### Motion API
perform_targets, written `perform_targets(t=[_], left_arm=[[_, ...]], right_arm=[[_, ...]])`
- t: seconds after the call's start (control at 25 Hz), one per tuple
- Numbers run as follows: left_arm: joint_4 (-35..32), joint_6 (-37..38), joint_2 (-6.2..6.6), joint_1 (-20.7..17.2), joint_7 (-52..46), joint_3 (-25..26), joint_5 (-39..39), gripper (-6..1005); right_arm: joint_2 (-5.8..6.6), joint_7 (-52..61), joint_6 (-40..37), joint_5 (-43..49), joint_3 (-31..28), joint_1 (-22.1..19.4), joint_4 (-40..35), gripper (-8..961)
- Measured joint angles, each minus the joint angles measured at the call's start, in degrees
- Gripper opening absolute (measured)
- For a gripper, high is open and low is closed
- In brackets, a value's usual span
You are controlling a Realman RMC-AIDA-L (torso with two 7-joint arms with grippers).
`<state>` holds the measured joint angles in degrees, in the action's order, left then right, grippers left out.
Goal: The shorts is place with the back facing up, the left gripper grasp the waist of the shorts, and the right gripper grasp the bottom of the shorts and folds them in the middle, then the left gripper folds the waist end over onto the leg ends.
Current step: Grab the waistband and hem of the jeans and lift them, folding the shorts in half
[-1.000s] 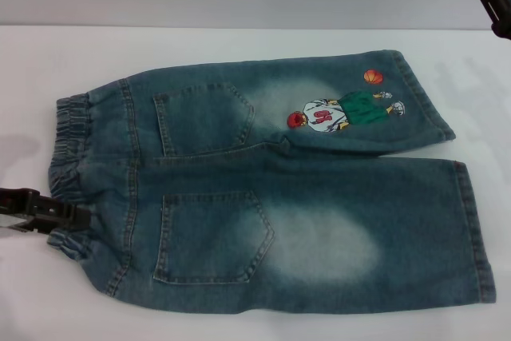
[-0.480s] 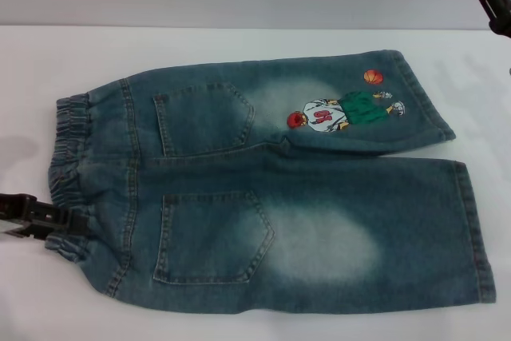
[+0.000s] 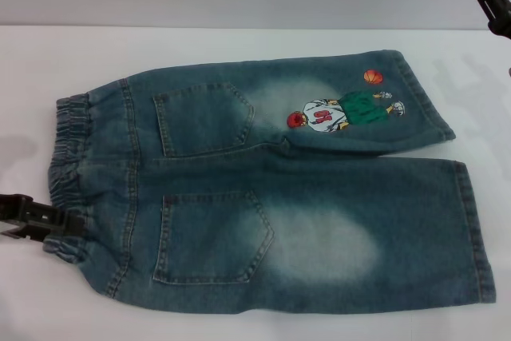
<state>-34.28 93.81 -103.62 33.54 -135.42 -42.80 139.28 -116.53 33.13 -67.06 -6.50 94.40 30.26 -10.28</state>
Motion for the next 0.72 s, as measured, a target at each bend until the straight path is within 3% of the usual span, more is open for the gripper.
perform_targets(t=[0.72], left_arm=[[0.00, 0.29, 0.10, -0.15, -0.42, 0.37, 0.03, 787]], right_arm=[[-0.36, -0.10, 0.44, 0.00, -0.62, 0.06, -0.01, 567]])
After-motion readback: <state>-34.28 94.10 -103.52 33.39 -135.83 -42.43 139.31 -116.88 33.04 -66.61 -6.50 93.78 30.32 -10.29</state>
